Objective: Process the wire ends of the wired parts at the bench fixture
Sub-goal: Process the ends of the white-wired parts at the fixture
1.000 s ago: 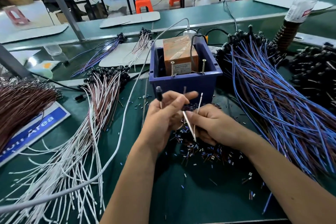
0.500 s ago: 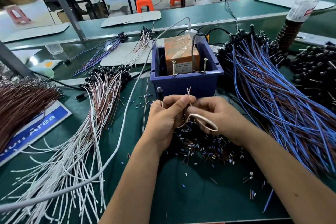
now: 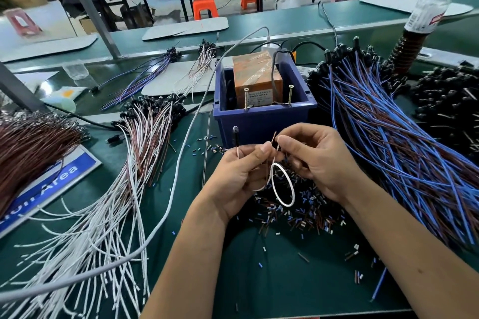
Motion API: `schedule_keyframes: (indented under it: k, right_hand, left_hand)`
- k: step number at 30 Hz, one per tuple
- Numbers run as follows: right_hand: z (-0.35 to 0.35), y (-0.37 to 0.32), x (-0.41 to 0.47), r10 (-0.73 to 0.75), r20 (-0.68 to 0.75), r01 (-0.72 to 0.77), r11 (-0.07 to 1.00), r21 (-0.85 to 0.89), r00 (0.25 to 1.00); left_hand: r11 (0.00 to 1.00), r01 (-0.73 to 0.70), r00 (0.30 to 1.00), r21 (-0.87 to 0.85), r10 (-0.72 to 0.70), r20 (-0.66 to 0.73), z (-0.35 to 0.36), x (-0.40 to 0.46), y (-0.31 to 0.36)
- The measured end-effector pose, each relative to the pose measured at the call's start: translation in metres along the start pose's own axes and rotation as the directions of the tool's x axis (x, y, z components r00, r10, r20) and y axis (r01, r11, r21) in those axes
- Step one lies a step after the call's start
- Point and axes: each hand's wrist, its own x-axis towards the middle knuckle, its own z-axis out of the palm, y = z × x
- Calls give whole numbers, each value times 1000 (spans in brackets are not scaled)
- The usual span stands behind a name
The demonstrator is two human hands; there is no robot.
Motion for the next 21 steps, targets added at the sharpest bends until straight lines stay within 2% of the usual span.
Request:
schedule_keyframes:
  k: [7,9,12,14,16,19,21]
  right_hand:
    - [3,-4,0,-4,-162,10,999,39,987]
    - [6,-3,1,2,-186,12,997,72,983]
    - [0,-5,5,38,-321,24,982,186,946]
    - [-6,-7,7,21,-373,31,991,133,928]
    - [-4,-5,4,5,-318,6,999,33,948]
    - [11,0,-1,72,-58,-74,996,-44,996]
    - [18,0,-3,116,71,-108,989,-101,991]
  left_hand:
    - [999,-53,999,-14,53,7,-1,1,-2]
    - [996,-87,996,-30,87,-19,0,3,-2]
    - [991,-123,990,-51,120,-68,-2,3,0]
    - [981,-182,979,-68,174,-109,-2,3,0]
    - [962,-269,948,-36,258,-185,-1,4,0]
    - [924,-369,883,97,381,-273,4,5,-3]
    - [904,-400,869,151,427,-252,7,5,-4]
